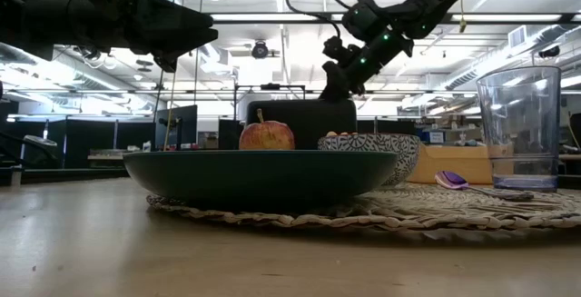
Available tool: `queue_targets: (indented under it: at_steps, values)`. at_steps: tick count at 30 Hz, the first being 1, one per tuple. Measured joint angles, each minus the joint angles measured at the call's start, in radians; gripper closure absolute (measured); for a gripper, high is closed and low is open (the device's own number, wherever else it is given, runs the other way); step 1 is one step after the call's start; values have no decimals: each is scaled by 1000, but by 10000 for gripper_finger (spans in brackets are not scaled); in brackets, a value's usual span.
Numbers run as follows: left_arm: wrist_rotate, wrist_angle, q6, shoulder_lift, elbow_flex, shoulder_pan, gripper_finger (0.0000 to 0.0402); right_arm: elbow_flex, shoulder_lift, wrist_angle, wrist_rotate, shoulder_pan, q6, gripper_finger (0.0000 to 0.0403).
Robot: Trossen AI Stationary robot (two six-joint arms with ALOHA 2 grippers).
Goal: Arrange a breakfast setting
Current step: Put the toasted bread on the blue plate
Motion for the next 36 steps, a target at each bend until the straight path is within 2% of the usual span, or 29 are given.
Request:
queue_targets:
  at_steps: [6,11,20,25,30,36]
  values:
    - [0,-2,1,0,0,0,257,0,-56,61,22,31,-71,389]
    - [0,-13,1,0,0,0,257,0,-136,54,100,72,-118,384]
    - [0,-17,2,0,0,0,257,0,-288,53,130,216,-123,387]
    - [0,-30,3,0,0,0,257,0,-340,47,121,353,-82,386]
    - [0,-123,6,0,0,0,257,0,-356,-9,112,494,2,386]
    - [0,-114,12,0,0,0,257,0,-328,-94,-6,621,177,387]
